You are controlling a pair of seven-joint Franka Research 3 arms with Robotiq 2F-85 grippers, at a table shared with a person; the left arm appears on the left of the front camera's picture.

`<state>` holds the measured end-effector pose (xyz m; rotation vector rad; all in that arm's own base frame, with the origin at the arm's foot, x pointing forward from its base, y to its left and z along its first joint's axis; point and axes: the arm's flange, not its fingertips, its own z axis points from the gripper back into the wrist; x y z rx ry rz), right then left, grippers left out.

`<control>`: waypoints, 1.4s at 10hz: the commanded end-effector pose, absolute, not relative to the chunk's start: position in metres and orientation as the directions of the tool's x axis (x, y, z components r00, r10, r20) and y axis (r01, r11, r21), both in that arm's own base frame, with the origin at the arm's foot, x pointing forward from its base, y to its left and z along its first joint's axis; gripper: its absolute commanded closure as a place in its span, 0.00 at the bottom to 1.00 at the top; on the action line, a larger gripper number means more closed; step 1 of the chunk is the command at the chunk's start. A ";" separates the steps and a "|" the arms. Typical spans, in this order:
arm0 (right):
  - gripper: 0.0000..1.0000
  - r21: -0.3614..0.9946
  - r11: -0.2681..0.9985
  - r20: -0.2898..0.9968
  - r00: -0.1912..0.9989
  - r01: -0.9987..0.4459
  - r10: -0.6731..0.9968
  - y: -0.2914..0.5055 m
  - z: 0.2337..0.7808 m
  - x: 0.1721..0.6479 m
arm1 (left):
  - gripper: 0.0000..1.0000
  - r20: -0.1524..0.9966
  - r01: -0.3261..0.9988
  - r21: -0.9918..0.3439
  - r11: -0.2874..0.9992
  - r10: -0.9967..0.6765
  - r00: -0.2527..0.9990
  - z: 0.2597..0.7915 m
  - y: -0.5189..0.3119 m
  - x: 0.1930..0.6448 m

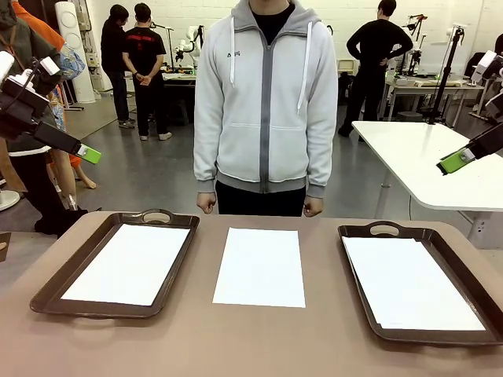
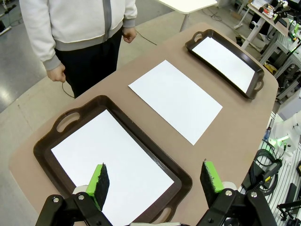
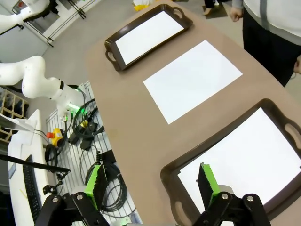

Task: Sort the A4 documents.
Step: Receive the A4 Paper.

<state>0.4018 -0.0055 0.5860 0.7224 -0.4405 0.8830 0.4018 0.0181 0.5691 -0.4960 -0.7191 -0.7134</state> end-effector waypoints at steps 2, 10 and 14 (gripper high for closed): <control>0.00 0.380 0.422 0.628 0.565 -0.823 0.536 -0.005 0.587 0.402 | 0.00 0.736 0.729 -0.162 0.665 -0.410 0.538 0.568 0.017 0.402; 0.00 0.380 0.422 0.628 0.565 -0.823 0.536 -0.005 0.587 0.402 | 0.00 0.736 0.729 -0.162 0.665 -0.410 0.538 0.568 0.017 0.402; 0.00 0.380 0.422 0.628 0.565 -0.823 0.536 -0.005 0.587 0.402 | 0.00 0.736 0.729 -0.162 0.665 -0.410 0.538 0.568 0.017 0.402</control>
